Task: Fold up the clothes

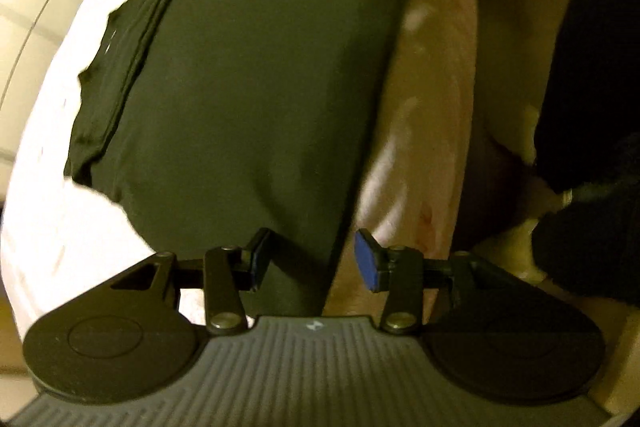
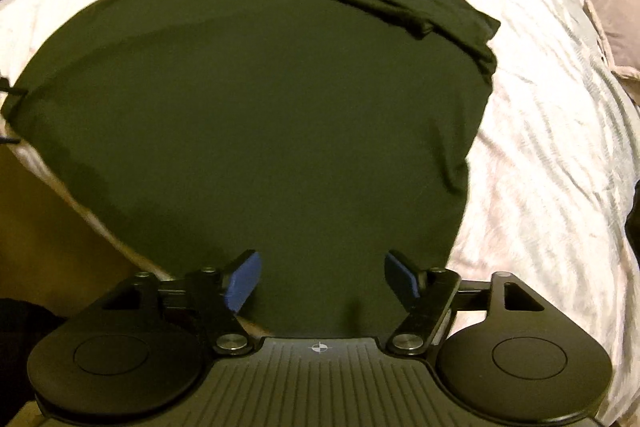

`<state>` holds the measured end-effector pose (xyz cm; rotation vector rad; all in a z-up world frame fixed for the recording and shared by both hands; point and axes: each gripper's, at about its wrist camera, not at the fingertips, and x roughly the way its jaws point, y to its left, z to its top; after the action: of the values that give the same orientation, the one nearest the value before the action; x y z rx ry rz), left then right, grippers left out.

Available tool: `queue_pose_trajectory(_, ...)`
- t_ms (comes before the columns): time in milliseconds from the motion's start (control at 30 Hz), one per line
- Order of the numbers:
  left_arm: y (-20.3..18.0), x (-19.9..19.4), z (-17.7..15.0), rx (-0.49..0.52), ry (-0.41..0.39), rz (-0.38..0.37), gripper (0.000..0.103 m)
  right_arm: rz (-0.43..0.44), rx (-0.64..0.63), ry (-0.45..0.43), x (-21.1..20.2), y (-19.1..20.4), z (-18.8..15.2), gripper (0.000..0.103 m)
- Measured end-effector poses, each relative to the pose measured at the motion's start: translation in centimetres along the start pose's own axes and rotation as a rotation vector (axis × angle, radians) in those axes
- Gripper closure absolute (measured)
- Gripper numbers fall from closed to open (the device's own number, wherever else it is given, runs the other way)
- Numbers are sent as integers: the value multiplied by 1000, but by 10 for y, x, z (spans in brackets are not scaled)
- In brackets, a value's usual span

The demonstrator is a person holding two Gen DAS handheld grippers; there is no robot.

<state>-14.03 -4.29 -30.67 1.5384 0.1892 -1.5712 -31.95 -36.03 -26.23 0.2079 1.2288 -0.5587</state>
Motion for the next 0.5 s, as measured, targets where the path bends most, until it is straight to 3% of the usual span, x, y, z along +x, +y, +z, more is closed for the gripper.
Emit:
queue_pose_trajectory(133, -14, 17, -6, 82, 9, 112, 57, -32, -18, 11, 1, 22, -11, 25)
queue_pose_trajectory(200, -10, 20, -8, 79, 12, 130, 58, -38, -9, 15, 0, 29, -14, 25)
queue_pose_trajectory(267, 0, 18, -10, 37, 12, 101, 80, -43, -14, 5, -2, 35, -15, 25)
queue_pose_trajectory(367, 16, 9, -12, 8, -7, 58, 95, -48, -44, -26, -6, 45, -16, 25)
queue_pose_trajectory(500, 45, -6, -15, -137, -73, 14, 97, -20, -157, -128, -10, 67, -14, 24)
